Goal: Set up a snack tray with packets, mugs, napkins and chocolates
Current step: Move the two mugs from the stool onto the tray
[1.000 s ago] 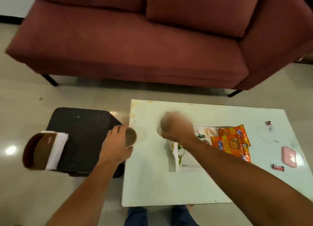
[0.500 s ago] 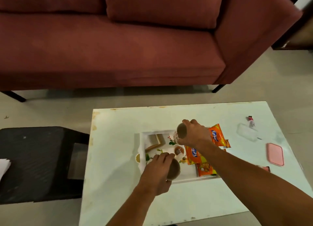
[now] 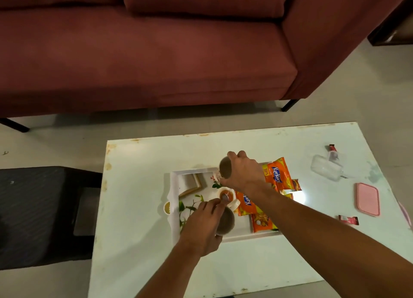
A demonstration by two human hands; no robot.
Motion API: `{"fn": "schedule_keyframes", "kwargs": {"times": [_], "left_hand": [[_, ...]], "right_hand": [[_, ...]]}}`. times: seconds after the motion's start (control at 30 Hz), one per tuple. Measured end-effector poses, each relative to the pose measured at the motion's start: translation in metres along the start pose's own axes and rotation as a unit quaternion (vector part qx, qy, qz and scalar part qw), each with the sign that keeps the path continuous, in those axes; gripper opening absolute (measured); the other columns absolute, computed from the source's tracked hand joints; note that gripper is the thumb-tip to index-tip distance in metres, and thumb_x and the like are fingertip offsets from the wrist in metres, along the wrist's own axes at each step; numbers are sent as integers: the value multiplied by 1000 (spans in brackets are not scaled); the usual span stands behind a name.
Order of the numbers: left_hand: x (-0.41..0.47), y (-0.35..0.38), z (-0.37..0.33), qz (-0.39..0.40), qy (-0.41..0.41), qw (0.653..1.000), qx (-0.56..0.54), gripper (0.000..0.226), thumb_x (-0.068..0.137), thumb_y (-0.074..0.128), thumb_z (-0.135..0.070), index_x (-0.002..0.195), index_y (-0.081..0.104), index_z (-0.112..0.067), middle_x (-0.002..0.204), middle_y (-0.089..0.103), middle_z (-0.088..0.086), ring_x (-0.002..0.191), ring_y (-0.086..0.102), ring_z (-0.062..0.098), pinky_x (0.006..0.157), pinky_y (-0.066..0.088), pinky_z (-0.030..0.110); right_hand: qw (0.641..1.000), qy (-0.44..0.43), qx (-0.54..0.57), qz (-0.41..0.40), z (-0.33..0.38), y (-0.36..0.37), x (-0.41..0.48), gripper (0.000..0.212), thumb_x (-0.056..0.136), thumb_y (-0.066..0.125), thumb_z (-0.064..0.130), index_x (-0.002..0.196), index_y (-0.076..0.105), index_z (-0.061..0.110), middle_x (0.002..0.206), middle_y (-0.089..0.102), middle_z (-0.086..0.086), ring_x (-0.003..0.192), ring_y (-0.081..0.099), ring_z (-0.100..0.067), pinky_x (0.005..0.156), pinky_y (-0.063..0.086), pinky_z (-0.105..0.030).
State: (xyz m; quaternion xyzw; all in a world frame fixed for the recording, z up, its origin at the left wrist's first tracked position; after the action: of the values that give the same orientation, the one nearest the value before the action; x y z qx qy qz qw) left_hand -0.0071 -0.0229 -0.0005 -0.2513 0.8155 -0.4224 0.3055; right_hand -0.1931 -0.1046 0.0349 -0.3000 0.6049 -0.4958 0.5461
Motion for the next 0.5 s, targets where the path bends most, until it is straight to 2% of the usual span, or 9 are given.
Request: {"fn": "schedule_keyframes", "kwargs": {"times": [0.17, 0.5], "left_hand": [[7, 3, -3, 15, 14, 1000, 8, 108, 77, 76, -42, 158, 6, -31, 153, 38, -2, 133, 41, 23, 94, 50, 33], [19, 12, -11, 26, 35, 999, 10, 98, 75, 80, -39, 152, 20, -32, 151, 41, -1, 131, 45, 24, 97, 51, 35]], "right_hand": [[999, -24, -17, 27, 3, 12, -1, 84, 68, 77, 59, 137, 41, 27, 130, 55, -6, 106, 65, -27, 74, 54, -34], [999, -7, 11, 39, -16, 23, -1, 91, 67, 78, 65, 140, 36, 29, 134, 52, -6, 109, 65, -30, 75, 56, -35]]}}
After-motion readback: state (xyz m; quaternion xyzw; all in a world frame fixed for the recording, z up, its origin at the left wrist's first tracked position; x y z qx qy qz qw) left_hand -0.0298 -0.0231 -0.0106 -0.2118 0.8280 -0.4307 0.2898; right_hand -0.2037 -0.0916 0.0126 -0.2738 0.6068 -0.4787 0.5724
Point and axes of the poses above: each hand's wrist, its own x-axis towards the middle knuckle, its own y-axis out of the palm, z = x × y, the point moved 1 cm from there along x, towards the middle knuckle
